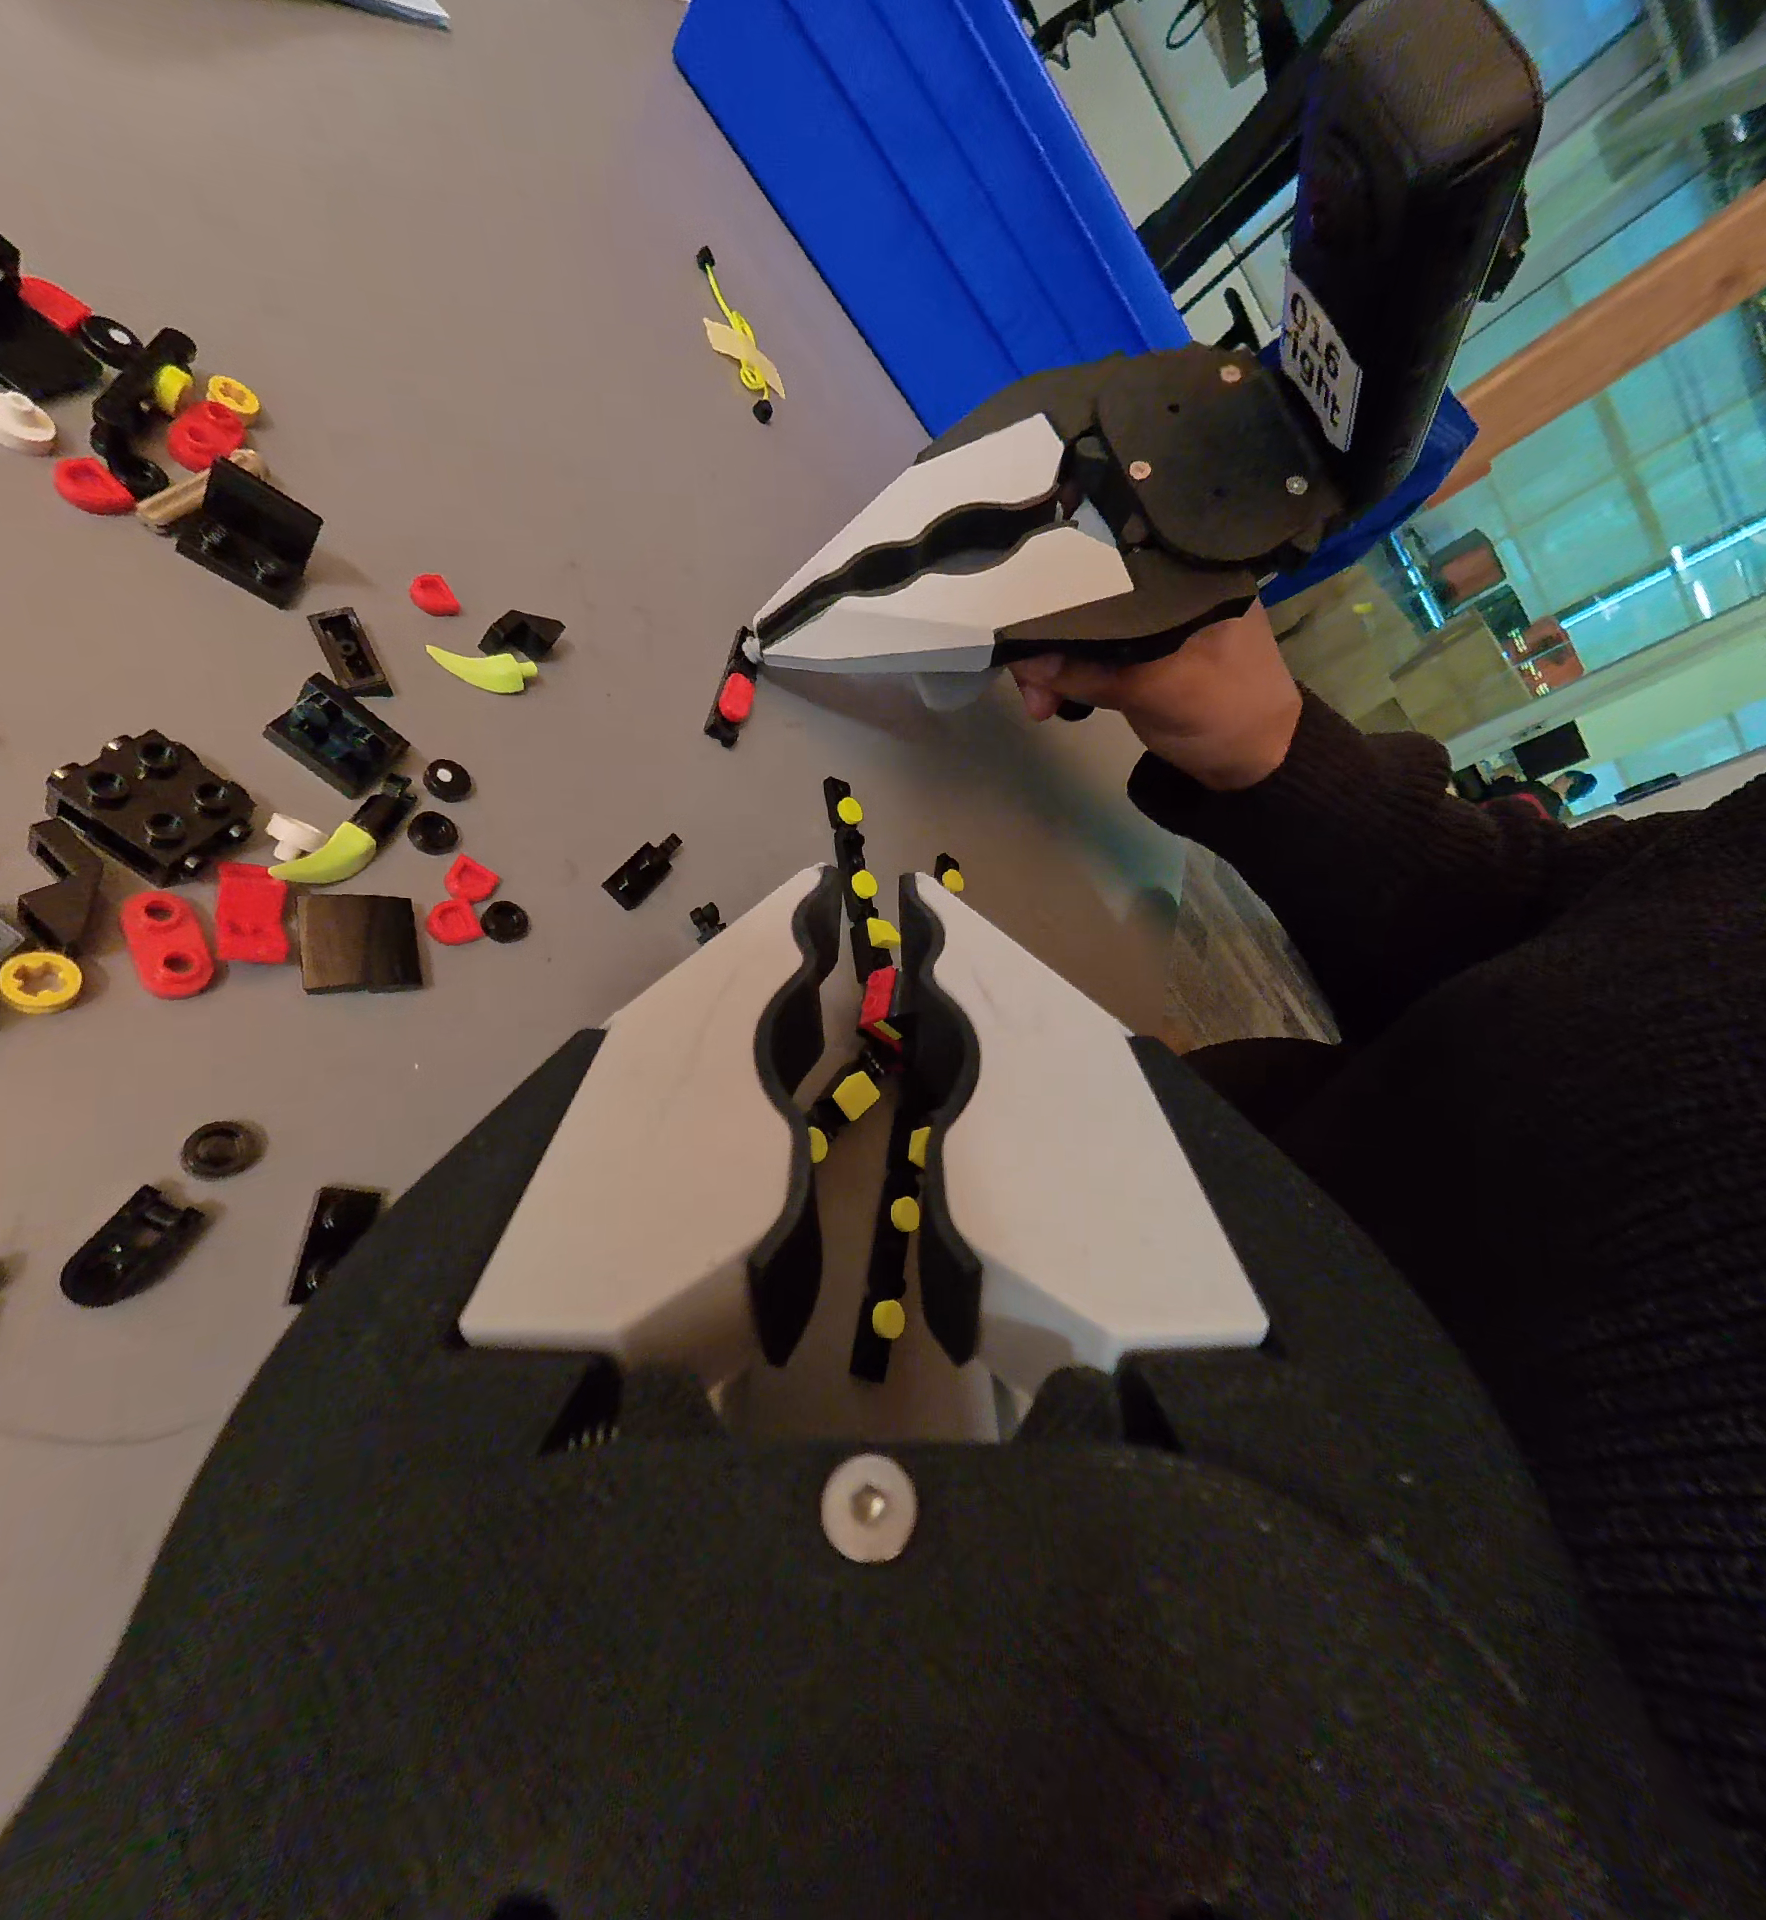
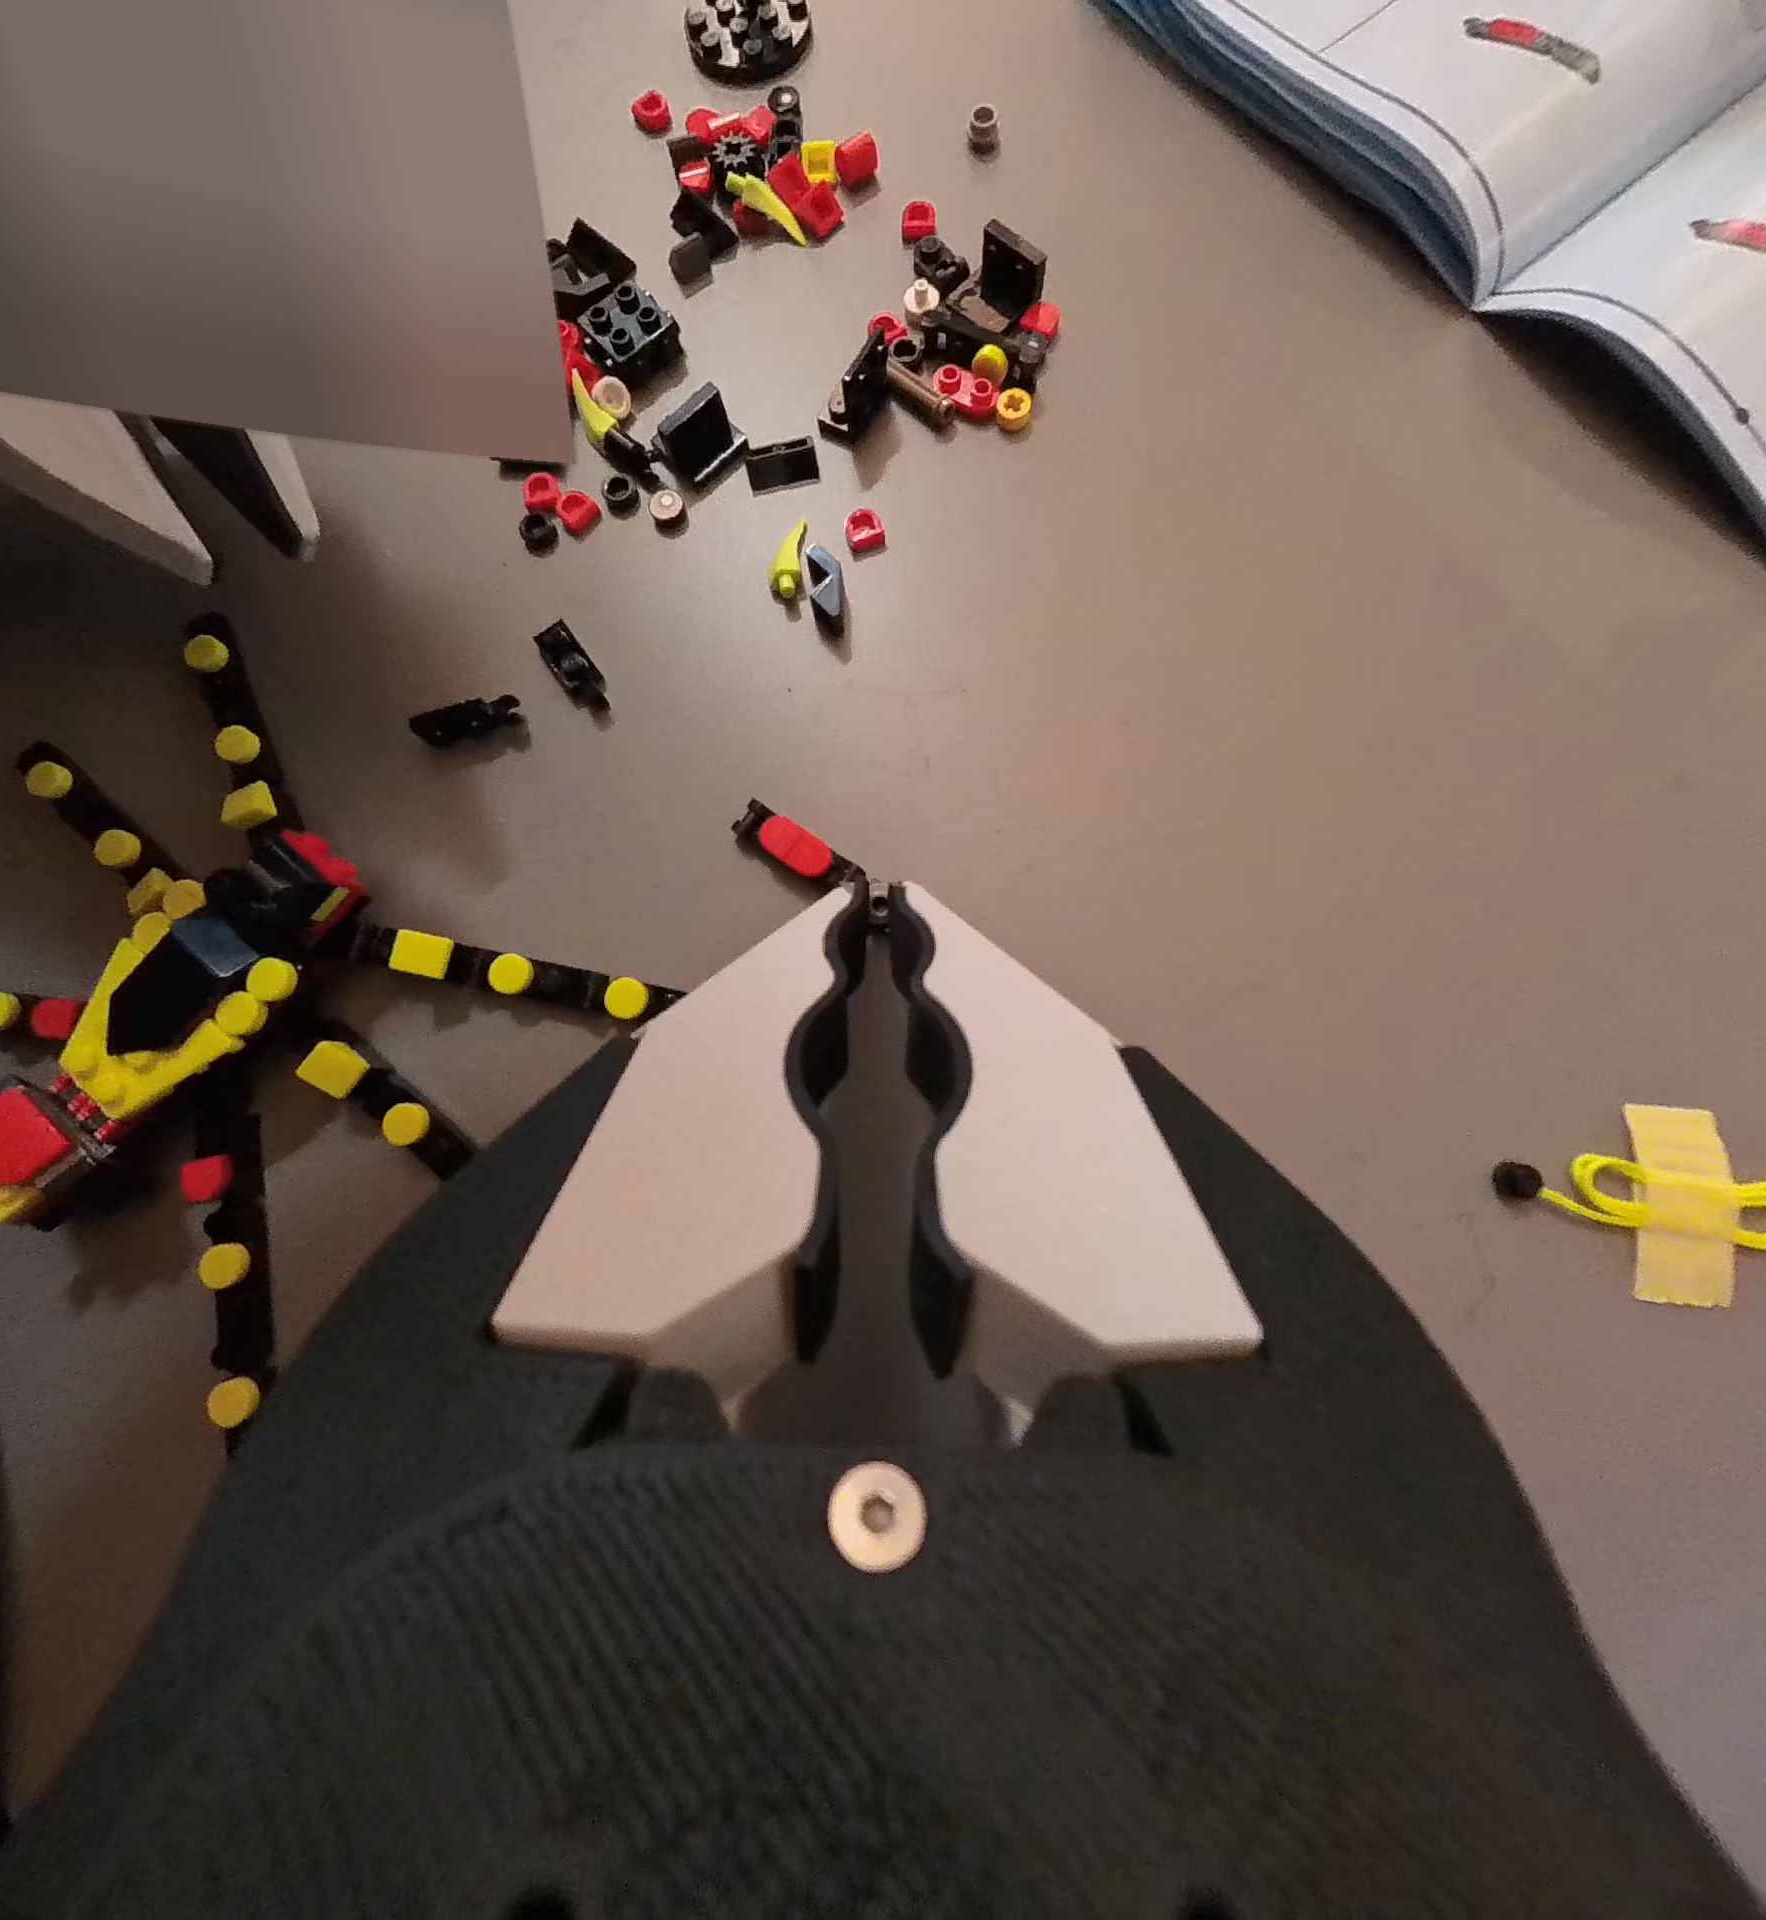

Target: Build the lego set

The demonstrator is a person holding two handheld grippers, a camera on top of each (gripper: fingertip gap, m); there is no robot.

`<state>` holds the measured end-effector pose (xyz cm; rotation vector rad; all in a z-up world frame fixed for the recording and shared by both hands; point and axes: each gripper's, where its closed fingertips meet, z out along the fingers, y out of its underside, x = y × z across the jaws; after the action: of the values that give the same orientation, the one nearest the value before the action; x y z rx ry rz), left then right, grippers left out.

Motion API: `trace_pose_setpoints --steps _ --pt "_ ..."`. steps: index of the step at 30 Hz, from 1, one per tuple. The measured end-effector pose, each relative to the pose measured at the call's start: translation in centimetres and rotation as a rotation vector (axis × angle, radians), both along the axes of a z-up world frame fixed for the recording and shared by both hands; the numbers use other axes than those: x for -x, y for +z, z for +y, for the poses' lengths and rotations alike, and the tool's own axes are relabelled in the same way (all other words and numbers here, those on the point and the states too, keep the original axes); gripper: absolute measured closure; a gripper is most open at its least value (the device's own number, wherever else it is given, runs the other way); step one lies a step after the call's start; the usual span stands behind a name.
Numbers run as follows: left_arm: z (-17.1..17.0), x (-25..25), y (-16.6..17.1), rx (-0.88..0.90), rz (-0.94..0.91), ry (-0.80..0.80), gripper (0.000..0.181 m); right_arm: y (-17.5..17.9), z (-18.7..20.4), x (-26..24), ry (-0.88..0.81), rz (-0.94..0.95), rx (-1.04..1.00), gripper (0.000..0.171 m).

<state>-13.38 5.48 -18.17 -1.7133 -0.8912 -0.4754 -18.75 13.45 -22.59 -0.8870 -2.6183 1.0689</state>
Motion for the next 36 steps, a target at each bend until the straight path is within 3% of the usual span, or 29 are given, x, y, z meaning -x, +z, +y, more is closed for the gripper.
trace_pose_setpoints --steps 18,36 --pt "-0.07 0.18 -0.35 0.014 -0.005 0.005 0.172 -0.36 -0.28 -0.31 0.176 -0.061 -0.359 0.170" --pt "-0.26 0.33 -0.31 0.007 -0.018 0.011 0.172 -0.64 -0.31 -0.48 0.352 -0.233 -0.528 0.170"
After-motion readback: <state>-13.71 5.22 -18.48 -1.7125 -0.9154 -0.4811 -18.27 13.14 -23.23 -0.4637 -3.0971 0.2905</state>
